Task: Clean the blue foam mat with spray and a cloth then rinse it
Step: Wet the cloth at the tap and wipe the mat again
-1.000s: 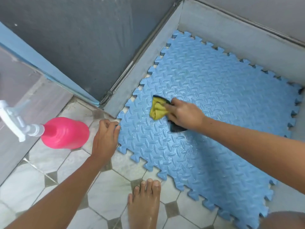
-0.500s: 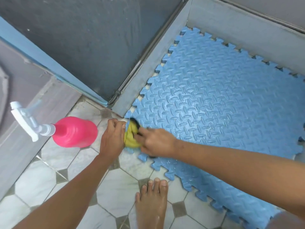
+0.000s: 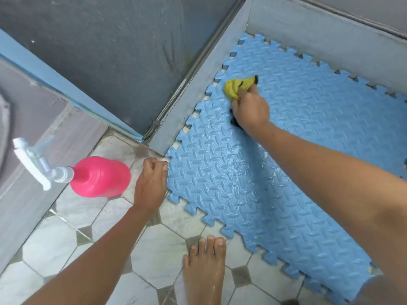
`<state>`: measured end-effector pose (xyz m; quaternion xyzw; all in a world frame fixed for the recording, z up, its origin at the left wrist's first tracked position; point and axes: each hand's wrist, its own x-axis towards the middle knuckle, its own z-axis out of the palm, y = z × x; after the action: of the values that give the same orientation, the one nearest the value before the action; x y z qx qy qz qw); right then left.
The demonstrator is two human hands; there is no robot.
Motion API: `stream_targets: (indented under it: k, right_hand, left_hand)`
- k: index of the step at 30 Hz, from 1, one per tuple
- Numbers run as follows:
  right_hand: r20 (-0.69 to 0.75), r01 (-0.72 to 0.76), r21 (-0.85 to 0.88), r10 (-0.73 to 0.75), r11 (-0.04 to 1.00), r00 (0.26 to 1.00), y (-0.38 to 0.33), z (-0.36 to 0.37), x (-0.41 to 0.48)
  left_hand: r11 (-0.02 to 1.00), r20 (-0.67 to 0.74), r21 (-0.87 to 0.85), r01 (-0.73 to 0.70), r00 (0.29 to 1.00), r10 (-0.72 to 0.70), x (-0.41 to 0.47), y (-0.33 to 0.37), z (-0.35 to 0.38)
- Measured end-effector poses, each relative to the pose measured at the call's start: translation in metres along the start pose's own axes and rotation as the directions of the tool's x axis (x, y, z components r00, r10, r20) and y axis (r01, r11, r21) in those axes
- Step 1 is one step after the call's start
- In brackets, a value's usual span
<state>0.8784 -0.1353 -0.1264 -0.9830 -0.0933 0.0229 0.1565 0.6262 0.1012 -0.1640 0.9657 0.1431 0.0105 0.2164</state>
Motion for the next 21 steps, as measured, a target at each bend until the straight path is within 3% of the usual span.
stream_targets:
  k: [3, 6, 8, 10, 11, 13, 15, 17, 19, 21]
  right_hand:
    - [0.115, 0.343, 0.026, -0.343, 0.939, 0.932, -0.042, 0.015, -0.061]
    - [0.231, 0.707, 0.137, -0.717, 0.694, 0.658, -0.052, 0.018, -0.140]
    - [0.316, 0.836, 0.180, -0.836, 0.518, 0.449, -0.040, 0.015, -0.177]
    - [0.348, 0.861, 0.183, -0.850, 0.474, 0.395, -0.020, 0.011, -0.182]
    - [0.335, 0.848, 0.173, -0.839, 0.502, 0.428, -0.007, 0.007, -0.173]
    - [0.284, 0.757, 0.127, -0.754, 0.641, 0.592, 0.026, -0.004, -0.141]
    - [0.195, 0.544, 0.028, -0.538, 0.839, 0.820, 0.071, -0.021, -0.098]
    - [0.085, 0.245, -0.058, -0.240, 0.968, 0.967, 0.125, -0.038, -0.057]
    - [-0.010, -0.104, -0.081, 0.104, 0.991, 0.995, 0.175, -0.054, -0.029]
    - [-0.078, -0.407, -0.018, 0.405, 0.913, 0.911, 0.203, -0.062, -0.020]
  left_hand:
    - [1.000, -0.038, -0.010, 0.011, 0.999, -0.011, 0.000, 0.003, 0.000]
    - [1.000, -0.076, -0.024, -0.005, 0.997, 0.004, -0.002, 0.003, -0.001]
    - [1.000, -0.101, -0.020, -0.021, 0.995, 0.019, -0.002, 0.001, -0.001]
    - [0.999, -0.142, -0.025, -0.047, 0.989, 0.043, -0.003, 0.008, -0.002]
    - [0.996, -0.156, -0.028, -0.080, 0.985, 0.075, -0.004, 0.015, -0.001]
    - [0.975, -0.143, -0.014, -0.221, 0.966, 0.217, -0.003, 0.038, 0.002]
    - [0.930, -0.070, 0.012, -0.366, 0.928, 0.366, 0.008, 0.061, 0.009]
    - [0.921, 0.002, 0.033, -0.388, 0.921, 0.389, 0.027, 0.075, 0.017]
    - [0.939, 0.041, 0.056, -0.338, 0.941, 0.336, 0.047, 0.075, 0.024]
    - [0.944, 0.062, 0.077, -0.320, 0.947, 0.316, 0.054, 0.066, 0.028]
